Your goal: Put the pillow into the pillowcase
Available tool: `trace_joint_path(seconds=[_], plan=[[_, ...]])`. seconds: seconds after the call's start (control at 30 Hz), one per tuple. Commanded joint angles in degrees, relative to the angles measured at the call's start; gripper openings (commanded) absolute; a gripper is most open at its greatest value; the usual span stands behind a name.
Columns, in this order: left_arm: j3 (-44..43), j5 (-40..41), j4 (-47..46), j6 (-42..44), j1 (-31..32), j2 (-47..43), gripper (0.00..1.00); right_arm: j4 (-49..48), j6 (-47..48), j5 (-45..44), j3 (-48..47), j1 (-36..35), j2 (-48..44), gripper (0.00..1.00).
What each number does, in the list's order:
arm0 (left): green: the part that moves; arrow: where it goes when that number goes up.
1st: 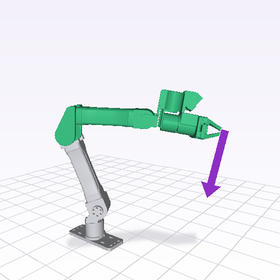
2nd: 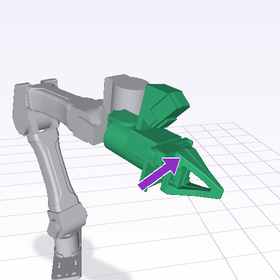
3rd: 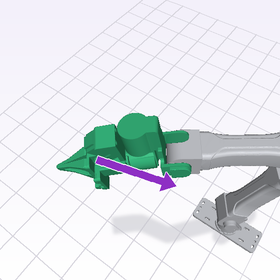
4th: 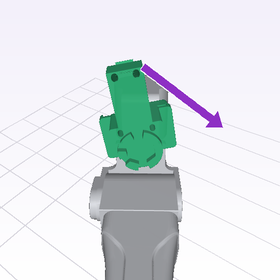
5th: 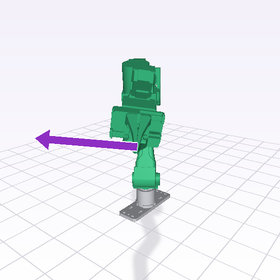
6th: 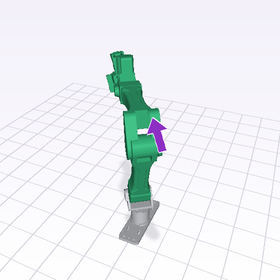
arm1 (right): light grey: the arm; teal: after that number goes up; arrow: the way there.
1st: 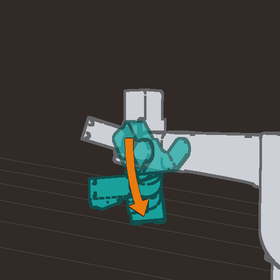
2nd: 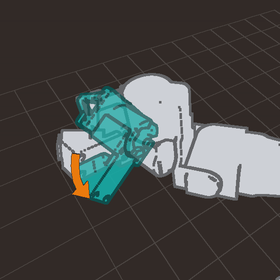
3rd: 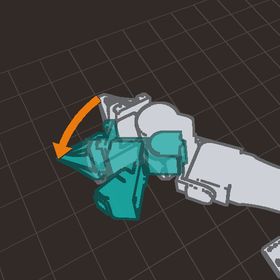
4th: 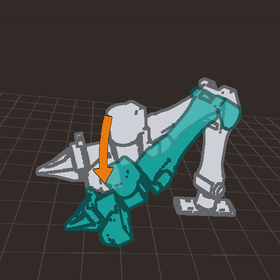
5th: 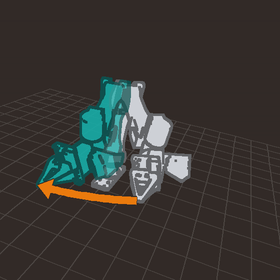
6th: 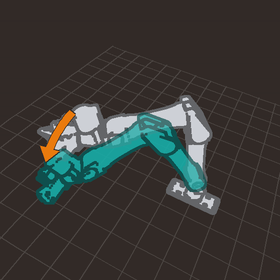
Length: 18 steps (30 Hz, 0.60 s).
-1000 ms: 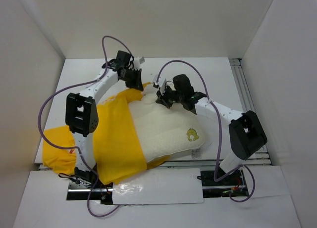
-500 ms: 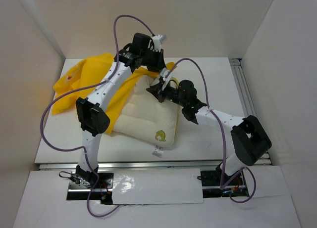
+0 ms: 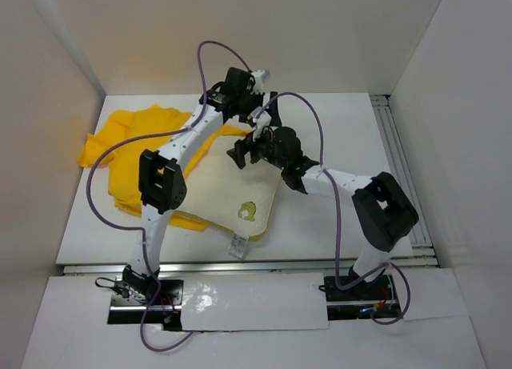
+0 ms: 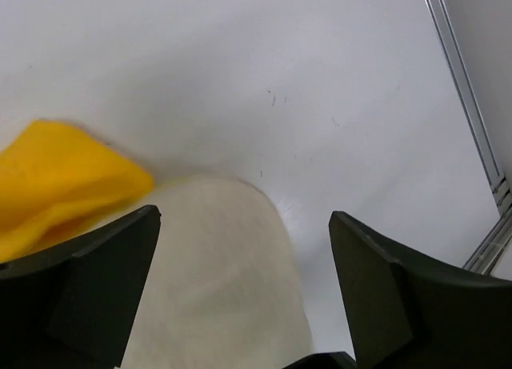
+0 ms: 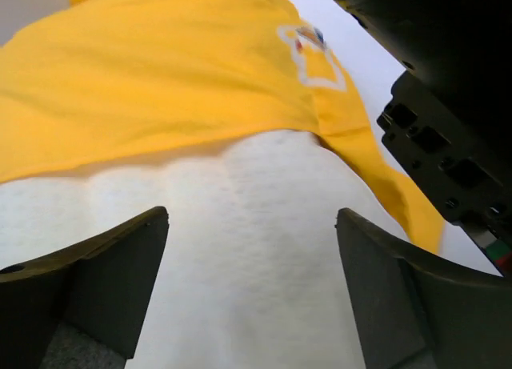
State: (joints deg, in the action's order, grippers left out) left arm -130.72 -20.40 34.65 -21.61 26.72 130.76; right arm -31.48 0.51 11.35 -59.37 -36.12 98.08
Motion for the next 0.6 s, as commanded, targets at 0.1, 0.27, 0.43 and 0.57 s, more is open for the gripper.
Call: trace_joint_path(seconds=[0.1,0.27,0.43,0.57], plan=[[5.7,5.9,6.3,-0.2,-5.7,-17.5,1.00,9.5,1.2,-1.9,-2.5,2.6,-5.6,1.00],[34.6,15.7,5.2,-9.2,-13.0,-36.0,1.00,27.8,12.5,3.9,-3.7,-0.8,-11.5,1.00],[59.7,29.2,6.9,-22.0,-17.2,-62.0,1.00,32.7,16.6,4.4,-0.7,-10.0,-12.7,1.00],[77.8,28.5,9.5,-29.9,-19.9,-72.7,1.00,33.2,18.6,1.7,-2.1,-16.4,-7.5,1.00]])
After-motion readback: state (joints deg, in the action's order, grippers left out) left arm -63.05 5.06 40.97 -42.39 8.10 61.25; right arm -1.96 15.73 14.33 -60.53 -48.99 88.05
